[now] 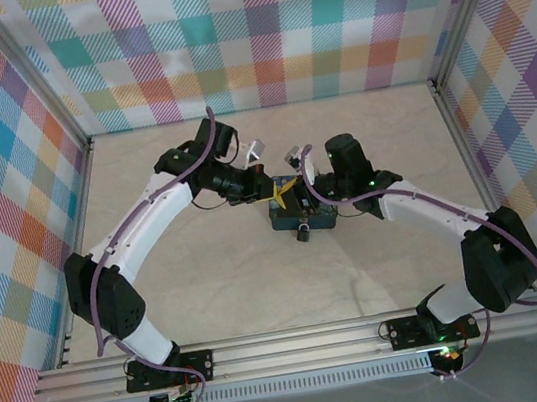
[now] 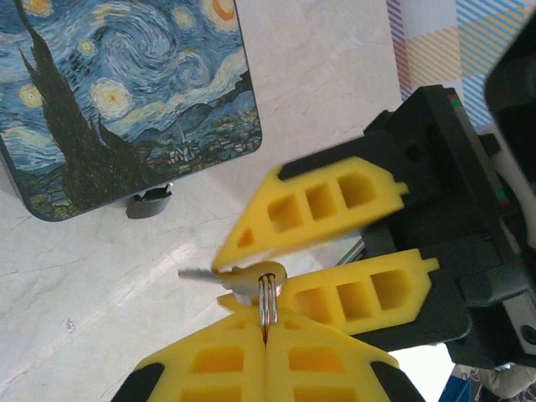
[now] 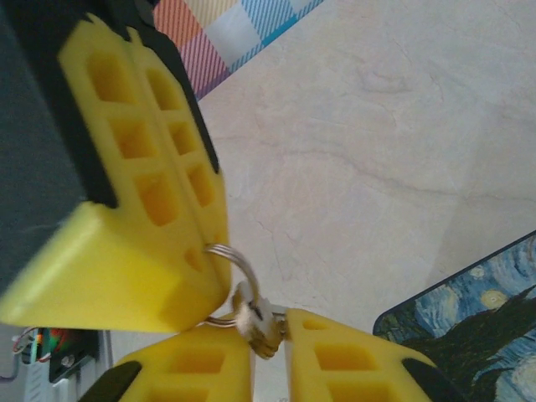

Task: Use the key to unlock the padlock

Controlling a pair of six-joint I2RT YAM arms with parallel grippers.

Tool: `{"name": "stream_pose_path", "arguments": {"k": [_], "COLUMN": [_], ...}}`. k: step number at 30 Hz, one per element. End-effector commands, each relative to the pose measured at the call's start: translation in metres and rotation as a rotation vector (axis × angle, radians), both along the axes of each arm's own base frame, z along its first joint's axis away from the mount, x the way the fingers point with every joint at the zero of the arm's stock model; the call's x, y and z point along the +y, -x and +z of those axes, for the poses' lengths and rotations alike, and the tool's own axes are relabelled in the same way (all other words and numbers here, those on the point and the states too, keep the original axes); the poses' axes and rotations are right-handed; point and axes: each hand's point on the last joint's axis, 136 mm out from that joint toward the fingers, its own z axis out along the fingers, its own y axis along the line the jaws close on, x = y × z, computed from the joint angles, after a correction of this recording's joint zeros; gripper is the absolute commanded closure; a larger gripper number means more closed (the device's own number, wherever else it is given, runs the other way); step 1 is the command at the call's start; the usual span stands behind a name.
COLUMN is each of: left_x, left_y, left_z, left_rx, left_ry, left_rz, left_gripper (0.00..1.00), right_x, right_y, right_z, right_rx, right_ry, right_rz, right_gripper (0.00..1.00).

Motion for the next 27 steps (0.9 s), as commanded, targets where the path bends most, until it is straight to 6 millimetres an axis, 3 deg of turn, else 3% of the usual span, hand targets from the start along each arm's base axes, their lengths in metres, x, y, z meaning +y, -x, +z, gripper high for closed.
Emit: {"name": "stream_pose_path", "arguments": {"k": [1,12,16,20,27], "left_x": [0.003,-0.005,-0.001,0.008,0.030], "left_y": [-0.004,-0.011,-0.015,-0.021,-0.030], "left_z": [-0.010,-0.021,-0.024,-0.025,-0.035], "left_rx": [0.023,0.049,0.042,0.017,0.017], "left_ry": [-0.050,-0.032,-0.055,-0.093,-0.066], "left_rz": [0.016,0.021,0.034,0.070,0.209], "left_gripper": [0.97,0.93,0.67,0.51,0.47], "right_x": [0.004,-0.005,-0.004,-0.004,-0.005], "right_y": [0.014,0.027,0.029,0.028,0.015], "right_z": [0.014,-0.007,-0.009,-0.018,-0.032], "right_rx": [0.005,0.112,0.168,0.287,0.562], "right_ry": [-0.056,-0.048,-0.056,-0.047,-0.060], "right_rz": [0.052,0.019,0.019,-0.024,-0.200], "right_gripper": [0.86,0.93,0.95,0.95,0.94]}}
